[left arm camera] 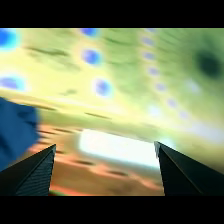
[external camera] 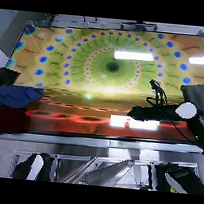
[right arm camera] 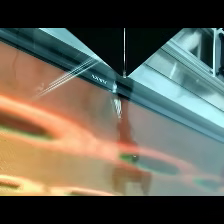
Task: Fold the shirts.
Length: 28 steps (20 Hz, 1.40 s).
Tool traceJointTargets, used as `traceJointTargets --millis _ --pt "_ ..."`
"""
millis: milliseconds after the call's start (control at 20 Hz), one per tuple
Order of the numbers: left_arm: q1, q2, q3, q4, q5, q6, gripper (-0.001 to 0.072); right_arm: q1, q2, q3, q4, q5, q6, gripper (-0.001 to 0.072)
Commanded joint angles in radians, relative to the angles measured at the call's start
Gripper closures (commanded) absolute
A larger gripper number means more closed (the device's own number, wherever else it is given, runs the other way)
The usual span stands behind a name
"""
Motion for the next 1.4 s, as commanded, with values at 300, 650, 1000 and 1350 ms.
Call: traceJointTargets --millis 300,650,1000,1350 --pt "0.253 -0.694 0.330 0.205 -0.013 -0.011 -0.0009 0.001 0.000 0.000 0.003 -0.011 -0.005 0.0697" --pt "0.306 -0.921 0.339 0.206 0.013 -0.010 -0.0008 0.001 -0.001 0.000 0.003 -0.011 -0.008 0.0697" --pt "0.265 -0.957 0.341 0.202 0.068 -0.007 0.0708 0.001 -0.001 0.000 0.003 -0.011 -0.008 0.0697" --pt "0.119 -0.954 0.665 -0.318 -0.319 -0.010 0.0693 0.001 -0.001 0.000 0.004 -0.036 -0.007 0.0697"
